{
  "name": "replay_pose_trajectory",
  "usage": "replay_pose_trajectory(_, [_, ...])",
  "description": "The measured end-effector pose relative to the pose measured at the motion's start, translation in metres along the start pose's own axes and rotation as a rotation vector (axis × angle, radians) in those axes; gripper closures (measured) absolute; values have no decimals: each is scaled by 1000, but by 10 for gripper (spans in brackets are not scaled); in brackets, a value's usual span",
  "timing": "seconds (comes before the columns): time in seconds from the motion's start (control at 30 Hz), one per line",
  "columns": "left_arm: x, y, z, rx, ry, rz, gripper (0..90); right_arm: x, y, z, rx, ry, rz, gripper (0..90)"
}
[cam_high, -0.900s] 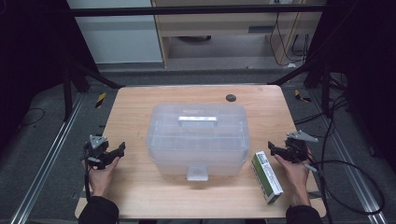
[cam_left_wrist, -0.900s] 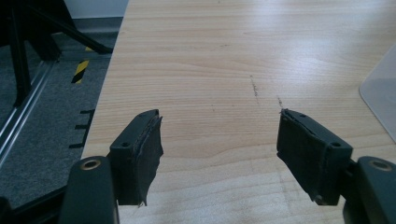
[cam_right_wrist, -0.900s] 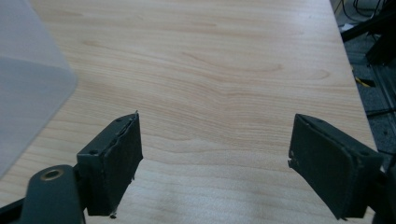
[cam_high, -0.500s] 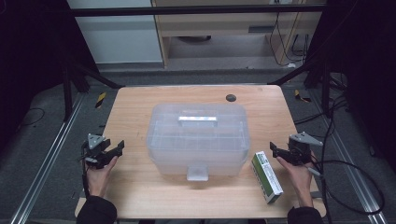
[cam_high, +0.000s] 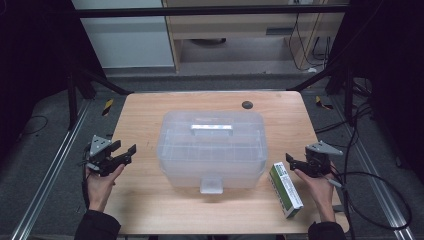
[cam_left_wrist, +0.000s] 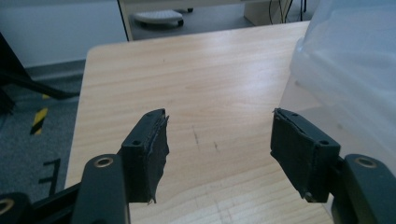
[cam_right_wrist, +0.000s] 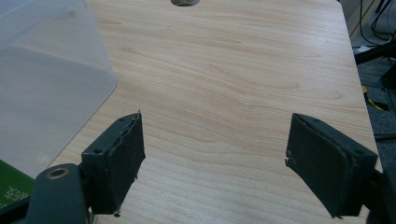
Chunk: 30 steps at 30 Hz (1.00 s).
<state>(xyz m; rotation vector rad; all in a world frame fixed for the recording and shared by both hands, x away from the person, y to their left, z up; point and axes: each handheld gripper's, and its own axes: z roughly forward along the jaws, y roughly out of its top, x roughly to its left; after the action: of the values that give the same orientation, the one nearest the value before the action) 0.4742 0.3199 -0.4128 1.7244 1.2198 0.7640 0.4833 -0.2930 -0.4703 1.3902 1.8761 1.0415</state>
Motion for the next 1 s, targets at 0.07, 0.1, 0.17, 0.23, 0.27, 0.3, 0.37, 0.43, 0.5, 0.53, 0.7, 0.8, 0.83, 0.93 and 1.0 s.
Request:
replay_pose_trajectory(0.07, [-4, 8, -5, -17, -34, 23, 362, 0, 0, 0, -1, 5, -1, 199])
replay_pose_trajectory(0.1, [-5, 11, -7, -23, -47, 29, 362, 0, 0, 0, 0, 7, -3, 198])
replay_pose_trajectory(0.17, [-8, 15, -8, -26, -72, 53, 356, 0, -1, 1, 4, 8, -3, 199])
replay_pose_trajectory(0.23, [-9, 19, -10, -23, -92, 79, 347, 1, -1, 1, 2, 0, -7, 204])
replay_pose_trajectory(0.27, [-9, 19, -10, -23, -92, 79, 344, 0, 0, 1, -5, -4, -7, 204])
replay_pose_trajectory(0.3, [-9, 22, -11, -24, -99, 82, 344, 1, 0, 0, -9, 0, 0, 206])
replay_pose_trajectory(0.37, [-8, 26, -12, -28, -102, 84, 343, 1, 0, -1, -14, -4, -10, 205])
replay_pose_trajectory(0.43, [-8, 27, -13, -31, -106, 86, 342, 2, -1, -1, -5, 3, -7, 204])
replay_pose_trajectory(0.5, [-10, 33, -16, -38, -116, 106, 339, 2, -1, -1, -5, 1, -14, 201])
replay_pose_trajectory(0.53, [-10, 36, -17, -41, -122, 108, 338, 2, -1, -1, -3, 2, -12, 201])
replay_pose_trajectory(0.7, [-10, 45, -18, -43, -133, 123, 336, 2, -2, -1, -1, 2, -11, 197])
replay_pose_trajectory(0.8, [-9, 52, -18, -52, -148, 123, 335, 2, -2, -1, 6, 7, -18, 191])
replay_pose_trajectory(0.83, [-9, 54, -17, -57, -150, 125, 334, 2, -2, -1, 8, 9, -18, 189])
replay_pose_trajectory(0.93, [-10, 58, -17, -60, -160, 129, 331, 2, -2, 0, 13, 19, -20, 183])
replay_pose_trajectory(1.0, [-12, 64, -16, -62, -170, 143, 327, 3, -2, 1, 16, 19, -26, 186])
